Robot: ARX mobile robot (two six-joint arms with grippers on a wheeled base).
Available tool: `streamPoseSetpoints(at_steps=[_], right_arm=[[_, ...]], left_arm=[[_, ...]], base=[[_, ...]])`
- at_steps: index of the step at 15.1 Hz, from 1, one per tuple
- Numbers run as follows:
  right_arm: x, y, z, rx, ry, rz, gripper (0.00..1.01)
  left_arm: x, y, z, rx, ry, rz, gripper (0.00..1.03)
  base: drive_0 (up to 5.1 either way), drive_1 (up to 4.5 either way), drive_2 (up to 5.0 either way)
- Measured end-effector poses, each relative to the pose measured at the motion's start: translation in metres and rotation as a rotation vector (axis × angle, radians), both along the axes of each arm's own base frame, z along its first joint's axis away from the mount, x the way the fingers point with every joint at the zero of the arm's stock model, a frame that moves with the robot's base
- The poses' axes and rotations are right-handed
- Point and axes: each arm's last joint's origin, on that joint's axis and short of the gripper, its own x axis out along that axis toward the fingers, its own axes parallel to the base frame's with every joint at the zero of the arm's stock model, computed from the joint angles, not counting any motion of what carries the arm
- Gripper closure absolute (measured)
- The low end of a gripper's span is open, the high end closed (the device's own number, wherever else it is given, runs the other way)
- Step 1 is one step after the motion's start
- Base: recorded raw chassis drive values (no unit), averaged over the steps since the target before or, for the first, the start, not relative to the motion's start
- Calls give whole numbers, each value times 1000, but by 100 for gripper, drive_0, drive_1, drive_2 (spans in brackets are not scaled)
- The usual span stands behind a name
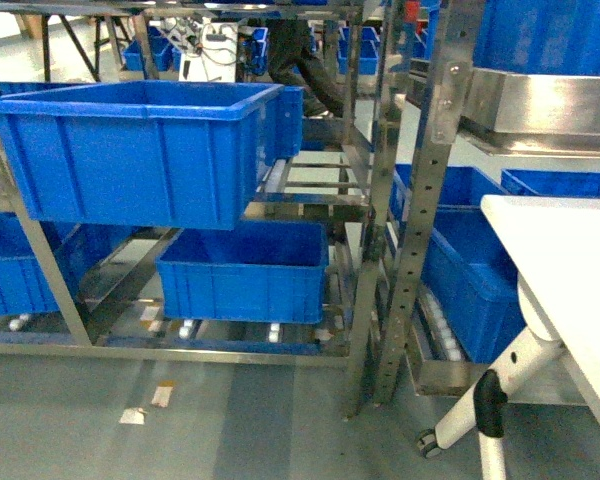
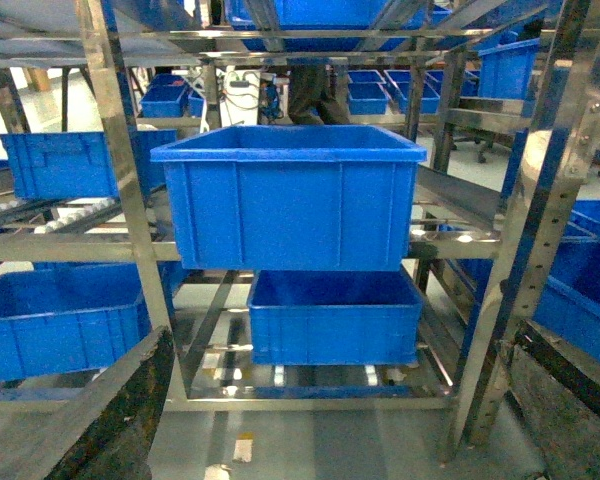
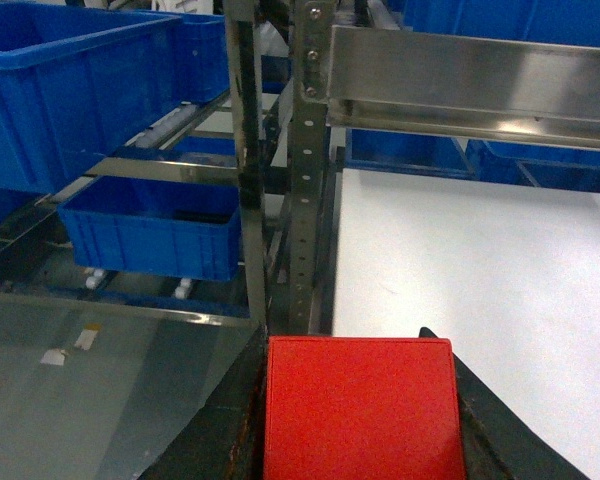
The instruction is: Place magnetic block on left shelf second layer
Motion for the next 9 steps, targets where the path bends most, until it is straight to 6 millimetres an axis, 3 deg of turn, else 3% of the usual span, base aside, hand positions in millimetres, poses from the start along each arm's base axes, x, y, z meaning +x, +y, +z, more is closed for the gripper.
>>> streamPoseSetpoints(at_steps=[3,9], right_arm=[[0,0,0,0,1,0,68],[0,0,0,0,0,0,68]], left_arm=[[0,0,0,0,0,0,5],[0,0,0,0,2,0,5]], base=[[-452,399,66],[-374,477,-78]])
